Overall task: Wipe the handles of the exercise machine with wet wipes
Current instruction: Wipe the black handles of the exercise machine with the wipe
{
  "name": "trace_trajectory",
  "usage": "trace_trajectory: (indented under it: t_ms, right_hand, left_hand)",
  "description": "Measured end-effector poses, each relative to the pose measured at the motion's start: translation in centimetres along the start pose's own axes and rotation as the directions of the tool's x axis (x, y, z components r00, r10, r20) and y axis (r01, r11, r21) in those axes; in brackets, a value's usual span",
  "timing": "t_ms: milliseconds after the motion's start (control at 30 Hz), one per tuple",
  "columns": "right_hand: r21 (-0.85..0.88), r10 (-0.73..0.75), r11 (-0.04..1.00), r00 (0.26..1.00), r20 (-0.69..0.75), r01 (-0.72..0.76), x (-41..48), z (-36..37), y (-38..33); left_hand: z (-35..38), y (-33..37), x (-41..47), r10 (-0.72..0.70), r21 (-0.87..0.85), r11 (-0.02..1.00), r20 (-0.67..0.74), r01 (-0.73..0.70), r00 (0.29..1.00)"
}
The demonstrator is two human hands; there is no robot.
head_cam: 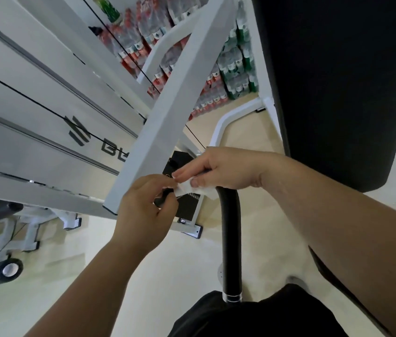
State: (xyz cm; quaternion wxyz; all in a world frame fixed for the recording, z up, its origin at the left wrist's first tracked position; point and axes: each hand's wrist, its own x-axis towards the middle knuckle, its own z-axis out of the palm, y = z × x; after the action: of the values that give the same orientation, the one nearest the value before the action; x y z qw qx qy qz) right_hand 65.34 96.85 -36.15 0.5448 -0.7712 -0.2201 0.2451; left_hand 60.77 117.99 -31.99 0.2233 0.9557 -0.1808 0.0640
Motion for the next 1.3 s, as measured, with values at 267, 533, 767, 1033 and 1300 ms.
trace_trajectory:
  t_ms: [267, 533, 767, 1033, 1300]
  right_hand:
    - [0.062, -0.08, 0.993, 0.962, -0.259, 0.099, -2.5, 2.4, 1.3]
    - [-0.383, -0.161, 0.921, 0.963, -0.218, 0.067, -2.6, 3.2, 0.7]
    - [-0.562, 0.067, 0.823, 0.971, 0.23, 0.076, 3.3, 1.0, -3.7]
    - [-0.528, 0.078, 0.849, 0.993, 0.087, -0.021, 2.2, 1.4, -4.0]
    - [-0.079, 0.017, 0.995, 0.911, -0.413, -0.054, -4.3, 5.0, -0.6]
  left_hand:
    - [0.0, -2.0, -0.9, -0.013, 0.194, 0.981, 0.01, 0.011, 1.0]
    - [0.1, -3.7, -1.8, -0.036, 0.162, 0.986, 0.014, 0.033, 0.999]
    - [-0.8, -5.0, -2.2, -0.054, 0.189, 0.981, 0.01, 0.051, 0.998]
    - [0.5, -4.5, -4.4, -0.249, 0.041, 0.968, 0.006, 0.248, 0.969]
    - [1.3, -4.0, -5.0, -0.184, 0.01, 0.983, -0.024, 0.185, 0.983]
